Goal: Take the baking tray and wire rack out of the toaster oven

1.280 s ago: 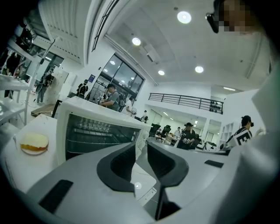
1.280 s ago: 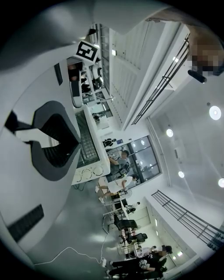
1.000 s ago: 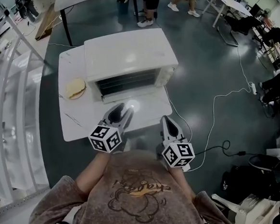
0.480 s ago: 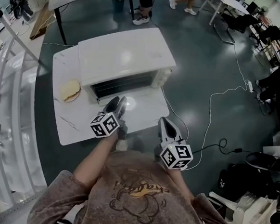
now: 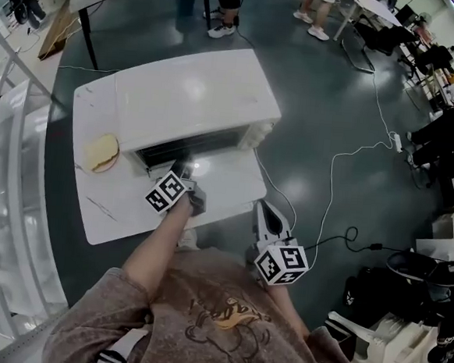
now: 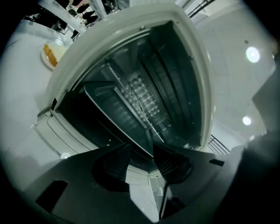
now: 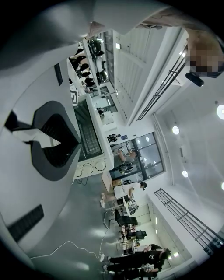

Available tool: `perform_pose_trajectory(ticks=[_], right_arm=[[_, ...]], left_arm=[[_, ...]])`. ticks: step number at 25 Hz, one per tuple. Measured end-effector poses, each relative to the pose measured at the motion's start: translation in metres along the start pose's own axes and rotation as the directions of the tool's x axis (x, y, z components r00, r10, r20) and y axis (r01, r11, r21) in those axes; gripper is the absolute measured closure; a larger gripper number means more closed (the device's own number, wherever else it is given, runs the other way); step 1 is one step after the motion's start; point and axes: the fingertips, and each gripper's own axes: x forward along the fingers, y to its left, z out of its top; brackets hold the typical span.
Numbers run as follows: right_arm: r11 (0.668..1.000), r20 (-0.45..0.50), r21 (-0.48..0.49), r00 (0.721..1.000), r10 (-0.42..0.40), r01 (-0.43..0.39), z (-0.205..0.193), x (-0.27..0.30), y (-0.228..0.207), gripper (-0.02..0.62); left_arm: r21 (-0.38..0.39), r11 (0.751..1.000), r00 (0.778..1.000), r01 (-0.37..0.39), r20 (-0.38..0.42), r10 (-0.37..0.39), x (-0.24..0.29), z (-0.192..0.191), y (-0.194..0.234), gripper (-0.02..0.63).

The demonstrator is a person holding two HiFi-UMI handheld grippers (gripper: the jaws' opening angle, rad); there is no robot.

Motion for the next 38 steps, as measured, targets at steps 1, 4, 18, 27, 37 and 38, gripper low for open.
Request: perform_pose_trajectory(ticks=[1,4,18,27,37,38], right_arm=[[1.000,-0.001,0.000,1.000,-0.006,0.006,0.001,0.001,-0.003,0.597],[1.000,-0.005,0.006,1.000,-0.026,0.026,0.002,0.004,-0.009,0.597],[0.997,-0.048,0.016,0.996,-0.074,0.075,-0.002,0.020,-0.028,0.597],[0.997,-0.062,0.016,0.996,-0.069,0.070,-0.002,0.027,-0.026,0.597],[0.997,-0.064,0.011,0.995,-0.075,0.076,-0.007,0.019,-0.024,0.597],[0.997,-0.064,0.012,0.995,-0.076,0.076,-0.007,0.019,-0.023,0.597]], left_arm=[[-0.018,1.000,1.000,-0.010,0.002,0.010,0.005,0.000,0.004,0.459],[-0.062,0.997,0.999,-0.035,0.003,0.035,0.016,0.001,0.015,0.466],[-0.267,0.964,0.997,0.011,0.070,0.008,0.040,0.013,0.029,0.518],[-0.358,0.933,0.995,0.044,0.097,-0.009,0.040,0.012,0.028,0.534],[-0.421,0.905,0.994,0.066,0.110,-0.021,0.031,0.007,0.028,0.567],[-0.421,0.905,0.994,0.062,0.106,-0.018,0.031,0.007,0.028,0.562]])
